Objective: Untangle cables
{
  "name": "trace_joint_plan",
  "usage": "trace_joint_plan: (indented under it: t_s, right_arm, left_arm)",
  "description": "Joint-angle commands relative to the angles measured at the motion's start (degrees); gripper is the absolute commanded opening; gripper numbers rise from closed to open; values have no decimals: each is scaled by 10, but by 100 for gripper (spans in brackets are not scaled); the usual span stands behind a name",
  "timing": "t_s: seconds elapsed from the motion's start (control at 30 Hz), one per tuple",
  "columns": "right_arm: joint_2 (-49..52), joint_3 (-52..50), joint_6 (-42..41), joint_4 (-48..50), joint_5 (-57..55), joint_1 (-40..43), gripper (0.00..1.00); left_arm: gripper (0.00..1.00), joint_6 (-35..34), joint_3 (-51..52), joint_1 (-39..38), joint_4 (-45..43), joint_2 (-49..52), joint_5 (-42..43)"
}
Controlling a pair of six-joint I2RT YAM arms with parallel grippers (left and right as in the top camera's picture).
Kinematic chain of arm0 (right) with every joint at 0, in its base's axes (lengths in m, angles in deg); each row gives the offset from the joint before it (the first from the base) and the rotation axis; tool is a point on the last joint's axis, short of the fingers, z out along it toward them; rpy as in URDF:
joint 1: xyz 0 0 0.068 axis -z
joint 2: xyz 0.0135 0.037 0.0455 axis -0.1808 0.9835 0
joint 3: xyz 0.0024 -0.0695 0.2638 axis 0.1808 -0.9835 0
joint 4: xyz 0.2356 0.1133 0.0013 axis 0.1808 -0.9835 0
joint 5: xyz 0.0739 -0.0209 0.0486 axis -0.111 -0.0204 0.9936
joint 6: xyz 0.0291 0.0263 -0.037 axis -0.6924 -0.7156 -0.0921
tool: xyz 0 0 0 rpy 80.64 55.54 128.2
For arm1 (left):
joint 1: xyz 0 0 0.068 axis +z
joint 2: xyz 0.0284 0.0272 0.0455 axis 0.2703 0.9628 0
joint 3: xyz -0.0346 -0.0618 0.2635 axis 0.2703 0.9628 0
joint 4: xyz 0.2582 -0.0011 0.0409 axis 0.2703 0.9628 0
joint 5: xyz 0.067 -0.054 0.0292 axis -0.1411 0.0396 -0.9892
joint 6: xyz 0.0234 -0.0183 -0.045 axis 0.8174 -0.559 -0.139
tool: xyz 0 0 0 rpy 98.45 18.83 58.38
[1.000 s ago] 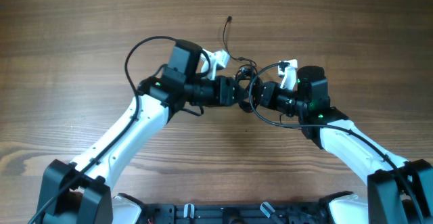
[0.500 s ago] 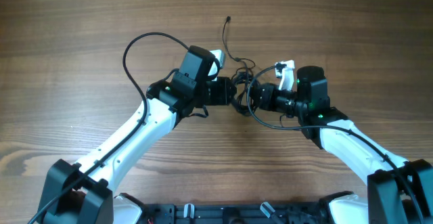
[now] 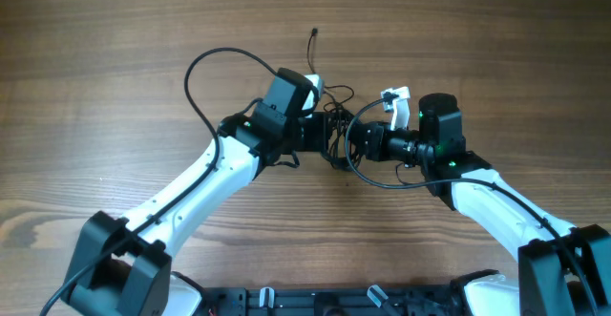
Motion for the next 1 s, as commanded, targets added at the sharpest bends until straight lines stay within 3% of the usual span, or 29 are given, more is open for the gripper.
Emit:
trace_joint_plan:
  t_s: [0.0, 0.4, 0.47, 0.57, 0.67, 0.73, 0.77, 0.97]
  right_arm:
    - [3, 1, 12, 6, 27, -3, 4]
    - [3, 1, 7, 8, 28, -3, 5]
    - [3, 1, -3, 14, 28, -3, 5]
    - [3, 1, -5, 16, 28, -3, 5]
    - [3, 1, -6, 18, 29, -3, 5]
    - [3, 1, -5, 23, 40, -3, 4]
    - [3, 1, -5, 23, 44, -3, 4]
    - [3, 1, -6, 6, 44, 11, 7]
  left_arm:
    - [4, 3, -5, -9, 12, 23, -8]
    - [6, 2, -5, -9, 59, 24, -75]
    - [32, 1, -5, -9, 63, 24, -42]
    - [36, 1, -5, -9, 60, 24, 30]
    - [31, 1, -5, -9, 69, 24, 61]
    - [9, 1, -5, -9, 73, 24, 48]
    - [4, 1, -5, -9, 73, 24, 37]
    - [4, -5, -5, 0, 74, 24, -21]
